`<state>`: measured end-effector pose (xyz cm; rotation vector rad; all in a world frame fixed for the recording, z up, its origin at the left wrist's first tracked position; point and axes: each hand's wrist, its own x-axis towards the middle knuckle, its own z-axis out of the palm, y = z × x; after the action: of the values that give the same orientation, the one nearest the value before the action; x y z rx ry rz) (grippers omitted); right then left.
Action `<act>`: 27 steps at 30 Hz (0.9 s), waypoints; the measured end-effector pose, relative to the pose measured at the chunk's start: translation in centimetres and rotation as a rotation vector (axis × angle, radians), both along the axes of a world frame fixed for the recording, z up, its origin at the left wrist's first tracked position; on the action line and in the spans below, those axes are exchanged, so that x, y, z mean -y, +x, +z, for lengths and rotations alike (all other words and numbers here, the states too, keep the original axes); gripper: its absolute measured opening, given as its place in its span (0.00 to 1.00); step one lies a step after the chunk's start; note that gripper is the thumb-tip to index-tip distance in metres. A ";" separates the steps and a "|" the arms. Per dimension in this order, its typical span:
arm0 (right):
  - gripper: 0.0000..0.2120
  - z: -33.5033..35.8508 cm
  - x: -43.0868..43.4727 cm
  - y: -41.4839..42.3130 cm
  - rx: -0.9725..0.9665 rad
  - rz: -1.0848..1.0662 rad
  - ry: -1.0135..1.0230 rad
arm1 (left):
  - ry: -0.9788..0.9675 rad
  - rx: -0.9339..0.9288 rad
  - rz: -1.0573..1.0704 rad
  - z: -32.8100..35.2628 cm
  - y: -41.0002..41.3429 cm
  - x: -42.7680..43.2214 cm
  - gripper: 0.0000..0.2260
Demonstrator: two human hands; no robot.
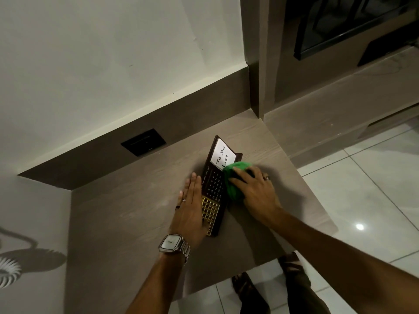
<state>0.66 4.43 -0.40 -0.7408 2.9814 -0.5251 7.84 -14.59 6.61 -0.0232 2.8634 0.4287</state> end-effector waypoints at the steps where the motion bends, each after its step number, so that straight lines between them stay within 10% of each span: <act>1: 0.31 -0.2 0.5 1.1 0.008 0.008 -0.018 | -0.002 0.002 -0.001 0.0 0.0 0.1 0.53; 6: 0.32 -1.6 0.9 5.6 -0.010 0.154 -0.019 | 0.004 0.010 -0.006 -0.3 0.0 0.1 0.53; 13: 0.32 0.8 1.2 -3.1 -0.028 -0.184 0.077 | -0.025 0.016 -0.001 -0.4 -0.1 0.2 0.53; 21: 0.32 -1.6 3.5 7.6 0.056 0.099 -0.110 | -0.004 0.054 -0.001 -0.7 -0.5 0.3 0.55; 27: 0.29 0.8 1.0 -3.4 0.020 -0.253 -0.138 | -0.026 0.048 0.005 -0.7 -0.3 0.3 0.56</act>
<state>-2.77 3.47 0.41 -0.3612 3.0616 -0.7497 7.51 -14.87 5.91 -0.0445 2.8218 0.3865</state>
